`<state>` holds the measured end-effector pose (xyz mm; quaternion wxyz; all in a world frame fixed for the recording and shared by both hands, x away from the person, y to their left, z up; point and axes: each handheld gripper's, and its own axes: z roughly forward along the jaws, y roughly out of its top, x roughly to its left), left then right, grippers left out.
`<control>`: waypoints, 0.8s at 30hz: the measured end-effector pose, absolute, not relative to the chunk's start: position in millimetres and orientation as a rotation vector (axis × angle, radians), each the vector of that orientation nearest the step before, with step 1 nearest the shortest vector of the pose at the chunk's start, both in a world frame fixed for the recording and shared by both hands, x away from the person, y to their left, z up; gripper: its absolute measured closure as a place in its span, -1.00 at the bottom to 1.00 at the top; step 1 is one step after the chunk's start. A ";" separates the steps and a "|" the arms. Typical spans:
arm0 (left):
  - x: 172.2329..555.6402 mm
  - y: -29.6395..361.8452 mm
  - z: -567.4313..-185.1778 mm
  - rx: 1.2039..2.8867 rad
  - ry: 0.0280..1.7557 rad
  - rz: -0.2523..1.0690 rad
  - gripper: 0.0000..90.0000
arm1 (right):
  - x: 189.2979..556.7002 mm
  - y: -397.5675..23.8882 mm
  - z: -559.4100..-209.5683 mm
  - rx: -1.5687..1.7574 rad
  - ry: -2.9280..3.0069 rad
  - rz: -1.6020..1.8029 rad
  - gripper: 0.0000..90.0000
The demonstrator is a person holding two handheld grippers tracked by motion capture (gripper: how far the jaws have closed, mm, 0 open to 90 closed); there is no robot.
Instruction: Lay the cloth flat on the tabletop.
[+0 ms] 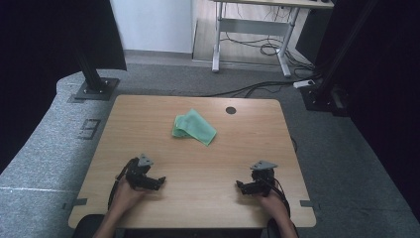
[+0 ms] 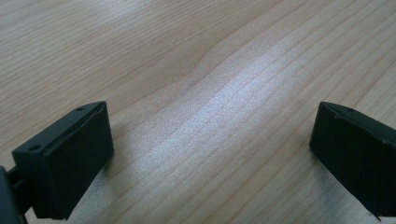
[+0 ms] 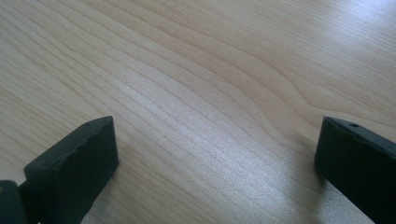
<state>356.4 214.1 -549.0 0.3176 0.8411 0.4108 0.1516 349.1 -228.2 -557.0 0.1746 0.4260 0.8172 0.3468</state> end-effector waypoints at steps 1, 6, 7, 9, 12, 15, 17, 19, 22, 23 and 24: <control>356.4 214.1 -548.9 2.213 1.081 0.399 -1.00 | 349.1 -228.2 -557.0 1.207 2.316 0.983 -1.00; 356.6 213.7 -548.9 2.211 1.087 0.401 -1.00 | 349.1 -228.2 -557.0 1.207 2.316 0.983 -1.00; 356.8 213.5 -548.9 2.209 1.089 0.402 -1.00 | 349.1 -228.2 -557.0 1.208 2.316 0.983 -1.00; 357.4 213.1 -548.9 2.209 1.088 0.401 -1.00 | 349.1 -228.1 -557.0 1.208 2.316 0.983 -1.00; 358.0 212.7 -548.8 2.208 1.086 0.400 -1.00 | 349.1 -228.2 -557.0 1.208 2.316 0.983 -1.00; 358.0 212.8 -548.7 2.207 1.083 0.399 -0.98 | 349.1 -228.2 -557.0 1.207 2.316 0.983 -1.00; 358.0 212.8 -548.7 2.207 1.083 0.400 -0.98 | 349.1 -228.2 -557.0 1.208 2.316 0.983 -1.00; 358.0 212.8 -548.7 2.207 1.083 0.400 -0.98 | 349.1 -228.2 -557.0 1.208 2.316 0.983 -1.00; 357.9 212.8 -548.7 2.206 1.084 0.403 -0.97 | 349.1 -228.2 -557.0 1.208 2.316 0.983 -1.00; 357.8 212.8 -548.5 2.205 1.084 0.404 -0.96 | 349.1 -228.2 -557.0 1.208 2.316 0.983 -1.00; 357.7 212.9 -548.5 2.203 1.082 0.404 -0.95 | 349.1 -228.2 -557.0 1.208 2.316 0.983 -1.00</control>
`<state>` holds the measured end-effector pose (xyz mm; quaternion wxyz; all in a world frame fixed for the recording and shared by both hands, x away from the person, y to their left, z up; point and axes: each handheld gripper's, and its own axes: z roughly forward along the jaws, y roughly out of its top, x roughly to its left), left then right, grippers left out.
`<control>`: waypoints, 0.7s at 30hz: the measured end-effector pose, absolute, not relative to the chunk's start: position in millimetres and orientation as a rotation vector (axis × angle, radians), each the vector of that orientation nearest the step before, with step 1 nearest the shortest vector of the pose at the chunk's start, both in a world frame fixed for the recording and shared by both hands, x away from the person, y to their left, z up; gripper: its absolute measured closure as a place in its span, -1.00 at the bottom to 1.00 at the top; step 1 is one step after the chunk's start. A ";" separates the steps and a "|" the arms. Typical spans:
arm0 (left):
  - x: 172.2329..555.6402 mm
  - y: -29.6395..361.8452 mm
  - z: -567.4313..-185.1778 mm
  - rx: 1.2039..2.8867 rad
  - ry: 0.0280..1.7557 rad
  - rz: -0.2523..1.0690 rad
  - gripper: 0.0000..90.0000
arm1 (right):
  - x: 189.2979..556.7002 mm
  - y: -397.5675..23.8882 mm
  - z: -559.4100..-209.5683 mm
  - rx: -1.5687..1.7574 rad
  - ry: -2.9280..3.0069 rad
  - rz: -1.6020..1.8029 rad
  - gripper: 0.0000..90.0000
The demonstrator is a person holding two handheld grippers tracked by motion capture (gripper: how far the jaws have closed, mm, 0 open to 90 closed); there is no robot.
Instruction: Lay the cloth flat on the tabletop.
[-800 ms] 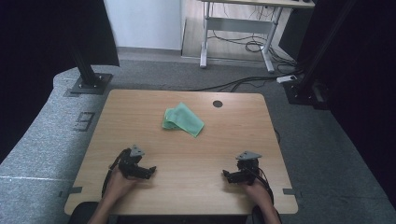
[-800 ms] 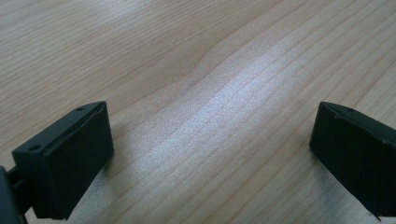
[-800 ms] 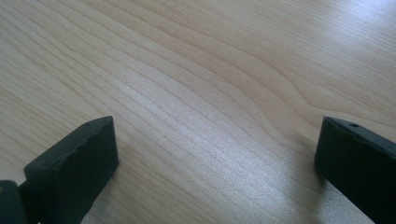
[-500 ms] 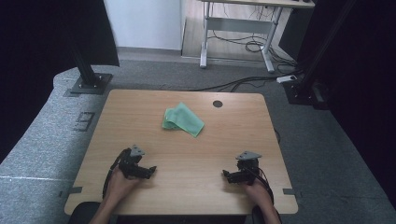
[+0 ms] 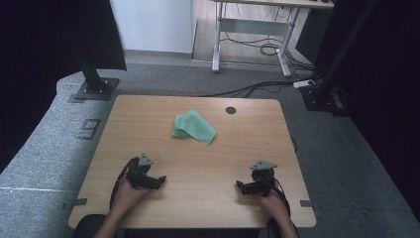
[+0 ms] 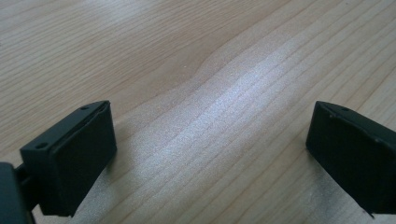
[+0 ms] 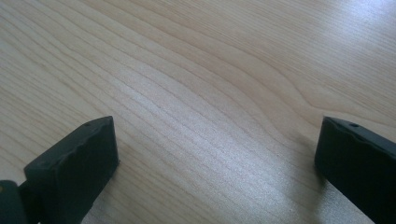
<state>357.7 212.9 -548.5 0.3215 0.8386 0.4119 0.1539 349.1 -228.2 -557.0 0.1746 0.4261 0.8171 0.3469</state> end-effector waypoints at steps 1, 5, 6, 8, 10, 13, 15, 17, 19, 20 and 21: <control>357.6 212.9 -548.4 2.201 1.079 0.404 -0.93 | 349.1 -228.1 -557.0 1.208 2.316 0.983 -1.00; 357.0 212.0 -548.3 2.199 1.074 0.407 -0.89 | 349.1 -228.1 -557.0 1.208 2.316 0.983 -1.00; 357.0 211.5 -548.0 2.200 1.072 0.403 -0.89 | 349.1 -228.1 -557.0 1.207 2.316 0.983 -1.00; 357.0 209.9 -547.1 2.204 1.068 0.399 -0.86 | 349.1 -228.1 -557.0 1.208 2.316 0.983 -1.00; 357.5 208.3 -546.2 2.213 1.063 0.398 -0.84 | 349.1 -228.2 -557.0 1.208 2.316 0.983 -1.00; 358.3 206.8 -543.7 2.216 1.050 0.403 -0.82 | 348.9 -228.3 -557.0 1.205 2.317 0.984 -1.00; 358.9 205.8 -541.2 2.213 1.038 0.407 -0.77 | 348.9 -228.3 -557.0 1.205 2.317 0.984 -1.00; 360.0 204.2 -538.8 2.214 1.029 0.416 -0.71 | 348.9 -228.3 -557.0 1.205 2.317 0.984 -1.00; 362.3 202.3 -536.9 2.219 1.021 0.421 -0.68 | 348.9 -228.3 -557.0 1.205 2.317 0.984 -1.00; 363.7 201.6 -536.0 2.221 1.016 0.426 -0.67 | 348.9 -228.3 -557.0 1.205 2.318 0.983 -1.00; 365.0 200.7 -535.3 2.219 1.012 0.432 -0.66 | 348.8 -228.4 -557.0 1.205 2.317 0.983 -1.00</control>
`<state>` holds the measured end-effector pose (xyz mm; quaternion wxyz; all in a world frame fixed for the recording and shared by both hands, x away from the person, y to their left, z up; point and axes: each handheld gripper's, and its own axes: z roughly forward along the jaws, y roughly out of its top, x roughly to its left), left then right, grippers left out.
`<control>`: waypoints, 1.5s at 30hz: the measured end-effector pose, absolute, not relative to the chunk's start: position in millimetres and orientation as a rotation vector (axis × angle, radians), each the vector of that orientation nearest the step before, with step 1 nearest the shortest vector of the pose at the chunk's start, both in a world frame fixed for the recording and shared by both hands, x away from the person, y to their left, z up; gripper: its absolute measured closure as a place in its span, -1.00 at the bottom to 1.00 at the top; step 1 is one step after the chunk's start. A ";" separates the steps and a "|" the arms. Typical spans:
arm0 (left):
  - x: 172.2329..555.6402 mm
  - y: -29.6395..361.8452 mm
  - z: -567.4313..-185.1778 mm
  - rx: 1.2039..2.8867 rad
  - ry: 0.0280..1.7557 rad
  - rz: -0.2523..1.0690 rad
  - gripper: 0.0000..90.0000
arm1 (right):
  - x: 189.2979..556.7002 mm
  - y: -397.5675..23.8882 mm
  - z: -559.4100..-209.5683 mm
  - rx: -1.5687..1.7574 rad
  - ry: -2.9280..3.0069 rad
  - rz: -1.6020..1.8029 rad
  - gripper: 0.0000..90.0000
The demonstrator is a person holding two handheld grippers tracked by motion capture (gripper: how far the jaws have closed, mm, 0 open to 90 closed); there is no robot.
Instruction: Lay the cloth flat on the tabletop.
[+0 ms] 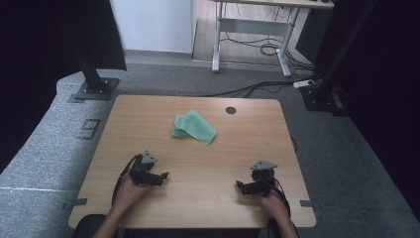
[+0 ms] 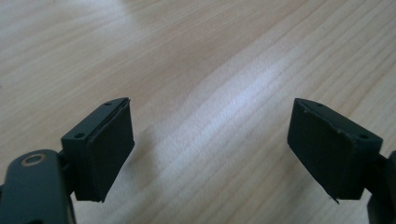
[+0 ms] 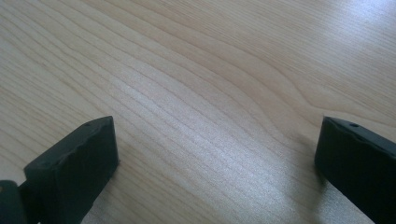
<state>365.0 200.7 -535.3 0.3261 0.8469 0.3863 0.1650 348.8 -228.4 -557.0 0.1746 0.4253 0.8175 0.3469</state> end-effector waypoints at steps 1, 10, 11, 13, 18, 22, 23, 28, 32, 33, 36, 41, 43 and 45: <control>366.4 200.3 -534.4 2.219 1.008 0.429 -0.63 | 348.7 -228.4 -557.0 1.206 2.317 0.983 -1.00; 379.5 192.7 -529.1 2.192 0.983 0.407 -0.43 | 348.4 -228.4 -556.9 1.209 2.316 0.981 -1.00; 381.4 191.3 -528.3 2.190 0.982 0.406 -0.41 | 348.4 -228.5 -556.9 1.210 2.315 0.981 -1.00; 385.2 188.6 -527.0 2.181 0.975 0.399 -0.37 | 348.3 -228.5 -556.9 1.211 2.315 0.981 -1.00; 394.6 184.3 -524.4 2.166 0.968 0.392 -0.26 | 347.9 -228.5 -556.9 1.215 2.314 0.980 -1.00; 403.4 183.9 -521.4 2.151 0.974 0.398 -0.17 | 347.8 -228.5 -556.9 1.215 2.314 0.980 -1.00; 405.8 183.9 -520.5 2.147 0.975 0.397 -0.14 | 347.8 -228.5 -556.9 1.215 2.313 0.980 -1.00; 417.8 182.6 -515.7 2.142 0.970 0.403 0.00 | 347.8 -228.5 -556.9 1.215 2.313 0.980 -1.00; 428.7 180.8 -512.3 2.146 0.979 0.419 0.12 | 347.8 -228.5 -556.9 1.215 2.313 0.980 -1.00; 431.7 180.4 -511.7 2.145 0.983 0.422 0.14 | 347.8 -228.5 -556.9 1.215 2.313 0.980 -1.00; 439.7 179.4 -511.2 2.138 0.997 0.421 0.20 | 347.8 -228.5 -556.9 1.216 2.313 0.980 -1.00; 453.9 177.3 -511.5 2.142 1.015 0.440 0.25 | 347.8 -228.5 -556.8 1.215 2.313 0.980 -1.00; 459.1 175.7 -511.5 2.148 1.019 0.451 0.27 | 347.8 -228.5 -556.8 1.216 2.313 0.980 -1.00; 464.6 174.2 -511.4 2.152 1.022 0.460 0.30 | 347.8 -228.5 -556.8 1.215 2.313 0.980 -1.00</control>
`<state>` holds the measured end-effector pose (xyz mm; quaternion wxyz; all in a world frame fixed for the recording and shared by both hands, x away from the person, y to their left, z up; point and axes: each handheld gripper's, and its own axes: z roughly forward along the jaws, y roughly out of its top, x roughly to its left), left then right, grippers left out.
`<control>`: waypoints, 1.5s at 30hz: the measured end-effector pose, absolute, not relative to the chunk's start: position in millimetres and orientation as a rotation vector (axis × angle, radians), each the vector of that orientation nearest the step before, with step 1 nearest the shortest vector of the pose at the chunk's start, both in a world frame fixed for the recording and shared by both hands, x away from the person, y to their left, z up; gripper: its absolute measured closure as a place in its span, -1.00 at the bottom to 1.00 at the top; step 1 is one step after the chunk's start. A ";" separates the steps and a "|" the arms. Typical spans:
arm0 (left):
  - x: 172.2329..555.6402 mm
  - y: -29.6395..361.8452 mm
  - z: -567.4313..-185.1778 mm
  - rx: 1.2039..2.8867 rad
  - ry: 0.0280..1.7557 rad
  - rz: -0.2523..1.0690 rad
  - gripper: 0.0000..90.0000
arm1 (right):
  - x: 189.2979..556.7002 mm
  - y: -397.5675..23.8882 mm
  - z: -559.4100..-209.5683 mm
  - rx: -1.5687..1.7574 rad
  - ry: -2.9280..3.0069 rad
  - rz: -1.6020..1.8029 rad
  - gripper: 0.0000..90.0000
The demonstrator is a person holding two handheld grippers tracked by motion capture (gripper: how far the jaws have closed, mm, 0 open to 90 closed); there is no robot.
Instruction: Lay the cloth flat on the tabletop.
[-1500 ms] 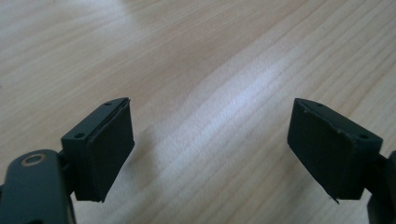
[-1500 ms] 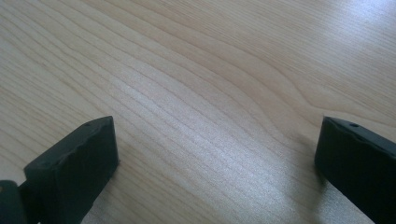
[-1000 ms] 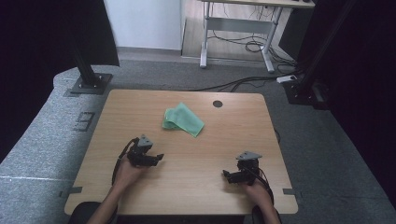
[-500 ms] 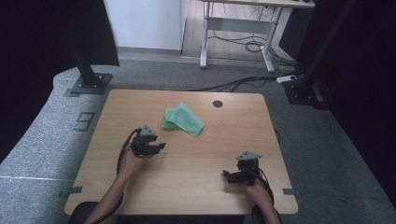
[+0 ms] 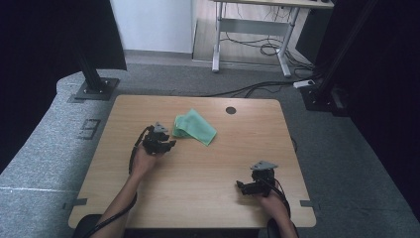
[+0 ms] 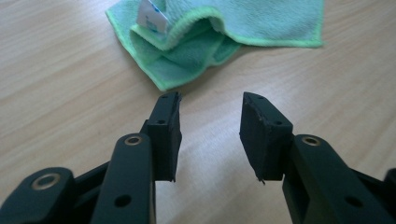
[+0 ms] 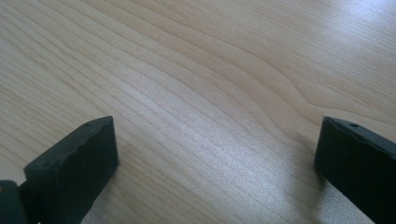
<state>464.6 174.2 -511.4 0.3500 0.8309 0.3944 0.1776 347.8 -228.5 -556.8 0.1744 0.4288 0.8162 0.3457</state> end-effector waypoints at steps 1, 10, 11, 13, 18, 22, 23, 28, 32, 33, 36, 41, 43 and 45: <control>467.3 173.6 -511.3 2.151 1.027 0.463 0.31 | 347.8 -228.5 -556.8 1.215 2.313 0.980 -1.00; 490.0 169.3 -513.8 2.145 1.068 0.485 0.38 | 348.1 -228.7 -556.9 1.210 2.313 0.981 -1.00; 492.3 168.6 -514.4 2.146 1.070 0.483 0.38 | 348.1 -228.7 -556.9 1.209 2.313 0.981 -1.00; 496.7 166.8 -516.2 2.148 1.075 0.490 0.39 | 348.0 -228.6 -556.9 1.212 2.313 0.981 -1.00; 507.0 165.0 -521.4 2.140 1.101 0.508 0.39 | 348.0 -228.7 -557.0 1.210 2.313 0.981 -1.00; 514.0 163.9 -526.3 2.132 1.121 0.512 0.39 | 348.0 -228.7 -557.0 1.210 2.313 0.981 -1.00; 515.4 163.5 -528.0 2.130 1.127 0.509 0.39 | 348.0 -228.7 -557.0 1.210 2.313 0.981 -1.00; 520.3 162.7 -538.1 2.153 1.151 0.506 0.39 | 348.0 -228.7 -557.0 1.210 2.313 0.981 -1.00; 521.3 165.8 -541.3 2.115 1.164 0.448 0.48 | 348.0 -228.7 -557.0 1.210 2.313 0.980 -1.00; 521.1 166.3 -541.7 2.104 1.168 0.427 0.56 | 348.1 -228.7 -557.0 1.210 2.313 0.981 -1.00; 518.5 165.2 -542.7 2.095 1.154 0.395 0.88 | 348.0 -228.6 -556.9 1.212 2.313 0.981 -1.00; 514.2 164.5 -541.3 2.108 1.152 0.370 0.97 | 348.0 -228.6 -556.9 1.212 2.313 0.981 -1.00; 510.7 165.5 -541.0 2.115 1.144 0.359 0.97 | 348.1 -228.7 -557.0 1.209 2.313 0.981 -1.00; 506.0 166.8 -541.1 2.115 1.138 0.350 0.97 | 348.0 -228.6 -556.9 1.212 2.313 0.981 -1.00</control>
